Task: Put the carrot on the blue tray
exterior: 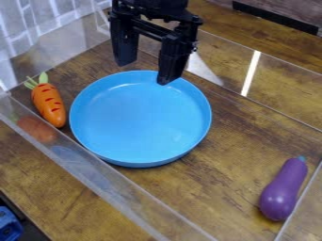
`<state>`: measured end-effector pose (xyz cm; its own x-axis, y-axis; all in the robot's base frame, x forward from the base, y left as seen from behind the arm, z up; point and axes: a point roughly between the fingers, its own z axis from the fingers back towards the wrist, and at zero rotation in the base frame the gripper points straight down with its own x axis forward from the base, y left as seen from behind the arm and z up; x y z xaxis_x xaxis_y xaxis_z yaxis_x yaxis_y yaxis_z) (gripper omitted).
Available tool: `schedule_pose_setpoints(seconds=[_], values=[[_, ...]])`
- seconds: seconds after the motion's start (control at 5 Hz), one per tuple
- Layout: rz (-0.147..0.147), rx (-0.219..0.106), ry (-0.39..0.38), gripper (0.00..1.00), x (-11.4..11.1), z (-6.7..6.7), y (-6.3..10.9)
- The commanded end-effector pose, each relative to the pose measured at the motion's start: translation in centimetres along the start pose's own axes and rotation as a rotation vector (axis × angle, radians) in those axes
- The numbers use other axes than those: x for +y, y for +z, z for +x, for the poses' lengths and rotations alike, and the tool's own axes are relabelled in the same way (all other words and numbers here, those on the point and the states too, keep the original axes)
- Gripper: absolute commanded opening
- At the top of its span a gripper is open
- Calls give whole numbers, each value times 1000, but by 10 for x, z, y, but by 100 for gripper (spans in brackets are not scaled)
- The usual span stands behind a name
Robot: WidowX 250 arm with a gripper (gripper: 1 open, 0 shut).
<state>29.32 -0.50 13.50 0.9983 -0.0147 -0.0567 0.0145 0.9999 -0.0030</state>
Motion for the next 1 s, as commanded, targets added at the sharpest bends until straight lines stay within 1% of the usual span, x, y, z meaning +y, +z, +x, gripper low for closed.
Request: schedule_pose_setpoints(seconds=[0.0, 0.2, 0.4, 0.6, 0.8], values=[[-5, 11, -13, 100, 13, -3, -10], [-19, 9, 80, 100, 30, -8, -24], [-37, -23, 218, 100, 61, -11, -33], [-68, -67, 414, 100, 93, -8, -30], [-101, -105, 614, 100, 119, -7, -30]])
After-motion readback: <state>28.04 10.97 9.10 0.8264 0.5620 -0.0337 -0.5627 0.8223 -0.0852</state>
